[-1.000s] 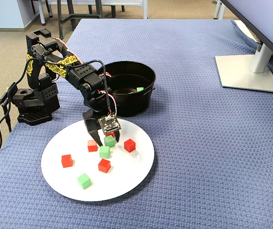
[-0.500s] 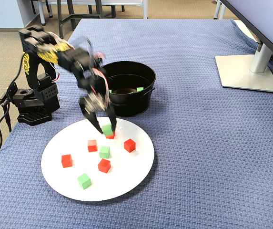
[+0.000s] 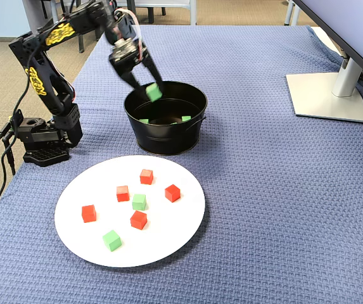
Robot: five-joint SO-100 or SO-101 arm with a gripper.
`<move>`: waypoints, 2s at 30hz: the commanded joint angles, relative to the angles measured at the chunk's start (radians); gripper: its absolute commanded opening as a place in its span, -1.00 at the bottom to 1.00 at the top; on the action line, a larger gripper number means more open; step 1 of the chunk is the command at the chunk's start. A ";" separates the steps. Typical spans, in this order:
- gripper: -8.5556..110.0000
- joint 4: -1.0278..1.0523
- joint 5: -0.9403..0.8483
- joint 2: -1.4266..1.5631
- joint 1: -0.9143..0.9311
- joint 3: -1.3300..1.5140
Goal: Pick up the green cubes from the white plate and place them in the black recipient
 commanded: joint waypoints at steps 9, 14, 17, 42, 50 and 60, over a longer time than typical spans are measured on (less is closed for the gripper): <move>-0.12 0.012 -0.038 -0.025 -0.123 -0.025; -0.29 0.031 -0.143 0.028 0.241 -0.031; -0.46 -0.095 -0.224 0.017 0.492 0.052; -0.39 -0.183 -0.270 -0.548 0.739 -0.126; -0.39 -0.110 -0.278 -0.690 0.735 -0.299; -0.40 -0.035 -0.351 -0.778 0.707 -0.371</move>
